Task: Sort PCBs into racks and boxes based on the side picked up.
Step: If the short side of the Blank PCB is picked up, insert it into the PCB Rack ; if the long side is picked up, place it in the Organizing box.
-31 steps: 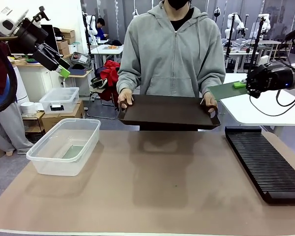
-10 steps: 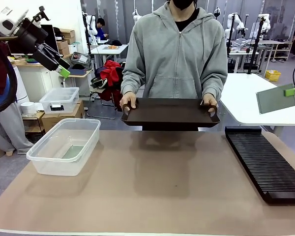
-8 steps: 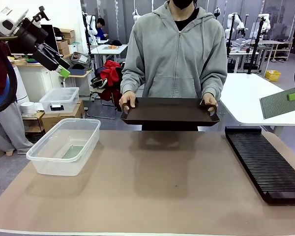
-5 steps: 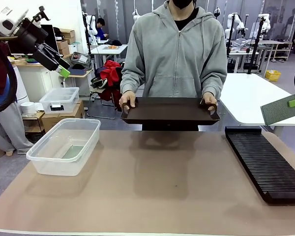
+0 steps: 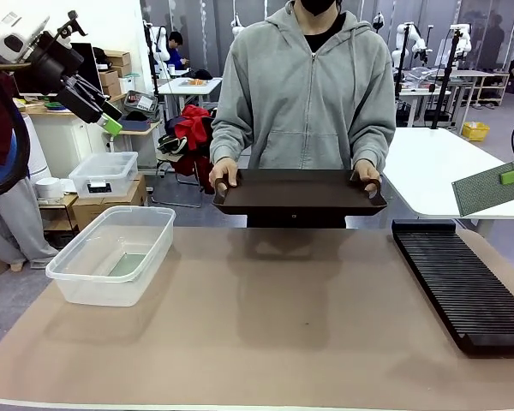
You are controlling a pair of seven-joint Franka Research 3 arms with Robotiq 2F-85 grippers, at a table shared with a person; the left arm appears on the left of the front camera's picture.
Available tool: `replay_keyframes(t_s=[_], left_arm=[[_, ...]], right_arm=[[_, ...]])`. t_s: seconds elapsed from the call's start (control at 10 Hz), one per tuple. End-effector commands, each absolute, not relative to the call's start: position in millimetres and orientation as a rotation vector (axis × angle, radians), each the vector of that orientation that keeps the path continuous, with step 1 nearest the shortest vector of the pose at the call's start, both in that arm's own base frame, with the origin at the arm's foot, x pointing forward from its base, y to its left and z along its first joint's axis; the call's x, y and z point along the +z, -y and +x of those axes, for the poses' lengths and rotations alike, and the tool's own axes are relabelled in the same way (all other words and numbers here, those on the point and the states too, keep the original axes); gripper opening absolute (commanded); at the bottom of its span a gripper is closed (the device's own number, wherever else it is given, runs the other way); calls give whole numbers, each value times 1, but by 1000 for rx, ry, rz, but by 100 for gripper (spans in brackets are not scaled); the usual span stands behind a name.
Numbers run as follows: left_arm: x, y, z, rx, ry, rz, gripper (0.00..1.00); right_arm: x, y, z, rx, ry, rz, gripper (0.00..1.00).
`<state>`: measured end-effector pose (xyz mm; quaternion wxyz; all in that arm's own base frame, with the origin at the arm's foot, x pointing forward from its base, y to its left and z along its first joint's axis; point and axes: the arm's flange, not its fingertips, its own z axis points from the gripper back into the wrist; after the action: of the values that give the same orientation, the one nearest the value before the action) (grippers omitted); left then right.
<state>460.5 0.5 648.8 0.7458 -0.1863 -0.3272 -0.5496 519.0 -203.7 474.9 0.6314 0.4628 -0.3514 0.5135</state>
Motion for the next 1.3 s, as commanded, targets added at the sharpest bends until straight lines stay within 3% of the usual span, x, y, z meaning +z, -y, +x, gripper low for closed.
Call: replay_keyframes(t_s=[0.0, 0.5, 0.8, 1.2], left_arm=[[648, 0, 460, -1202, 715, -407, 100], [648, 0, 460, -1202, 715, -407, 100], [648, 0, 460, -1202, 715, -407, 100], [648, 0, 460, -1202, 715, -407, 100]], right_arm=[[478, 207, 518, 1206, 806, 1039, 2], [479, 206, 519, 1184, 806, 1047, 2], [463, 205, 537, 1332, 881, 843, 2], [428, 196, 552, 1362, 808, 666, 2]])
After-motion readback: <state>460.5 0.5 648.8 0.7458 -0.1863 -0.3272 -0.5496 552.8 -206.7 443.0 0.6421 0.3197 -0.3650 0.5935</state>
